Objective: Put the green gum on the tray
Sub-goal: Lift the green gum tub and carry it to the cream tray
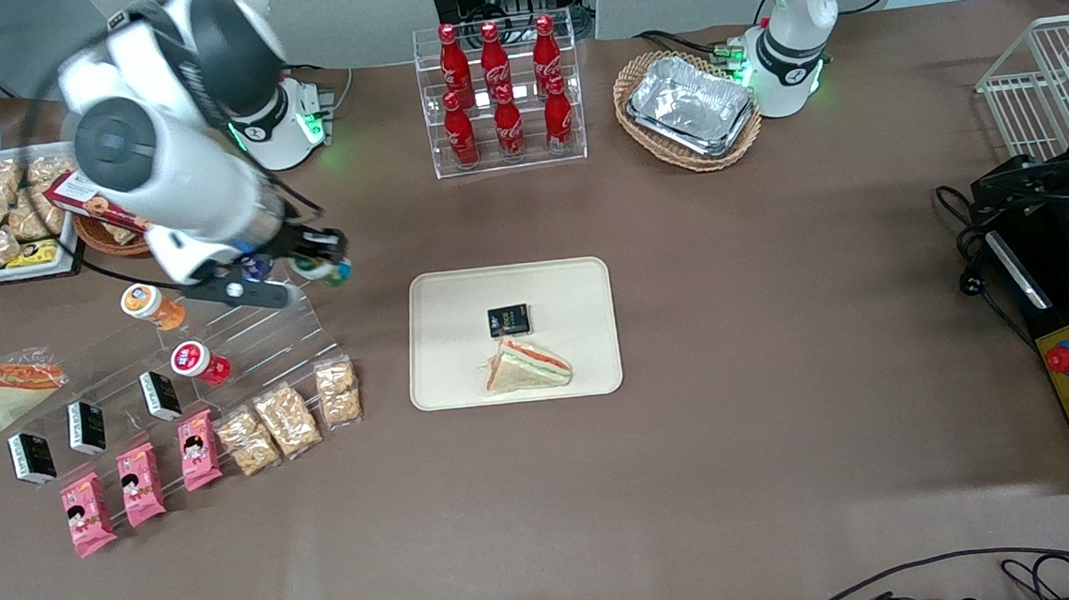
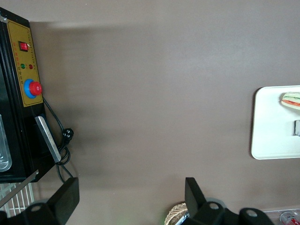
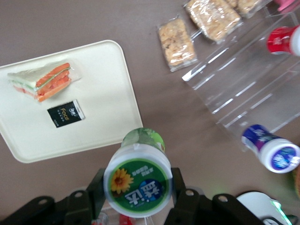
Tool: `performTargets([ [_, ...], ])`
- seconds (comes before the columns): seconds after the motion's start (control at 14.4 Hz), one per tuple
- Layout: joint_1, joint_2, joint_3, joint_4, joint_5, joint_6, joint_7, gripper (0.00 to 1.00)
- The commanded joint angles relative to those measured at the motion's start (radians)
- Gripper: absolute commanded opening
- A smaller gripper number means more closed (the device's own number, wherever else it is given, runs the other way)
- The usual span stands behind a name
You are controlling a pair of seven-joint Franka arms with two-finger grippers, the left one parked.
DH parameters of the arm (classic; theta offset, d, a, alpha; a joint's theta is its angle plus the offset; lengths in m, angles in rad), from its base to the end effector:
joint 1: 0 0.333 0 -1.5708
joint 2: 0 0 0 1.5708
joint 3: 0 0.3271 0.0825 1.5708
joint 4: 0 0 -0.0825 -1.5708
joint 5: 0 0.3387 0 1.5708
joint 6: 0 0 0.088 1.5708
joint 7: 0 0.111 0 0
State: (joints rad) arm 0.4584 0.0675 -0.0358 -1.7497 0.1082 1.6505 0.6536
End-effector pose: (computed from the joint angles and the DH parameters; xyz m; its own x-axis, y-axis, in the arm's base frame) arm 0.4708 0.2245 0.5277 0.9503 -0.2434 -0.1943 -0.2443 -0.9695 0.0199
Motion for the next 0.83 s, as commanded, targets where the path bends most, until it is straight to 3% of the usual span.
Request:
performTargets([
  [0.0,0.052,-0.006,-0.012,-0.147,0.002,0.185,0.069,0.15],
  [0.35,0.158,0.046,-0.010,-0.364,0.002,0.533,0.164,0.14],
  [0.76,0.206,0.161,-0.012,-0.405,-0.004,0.707,0.175,0.14],
])
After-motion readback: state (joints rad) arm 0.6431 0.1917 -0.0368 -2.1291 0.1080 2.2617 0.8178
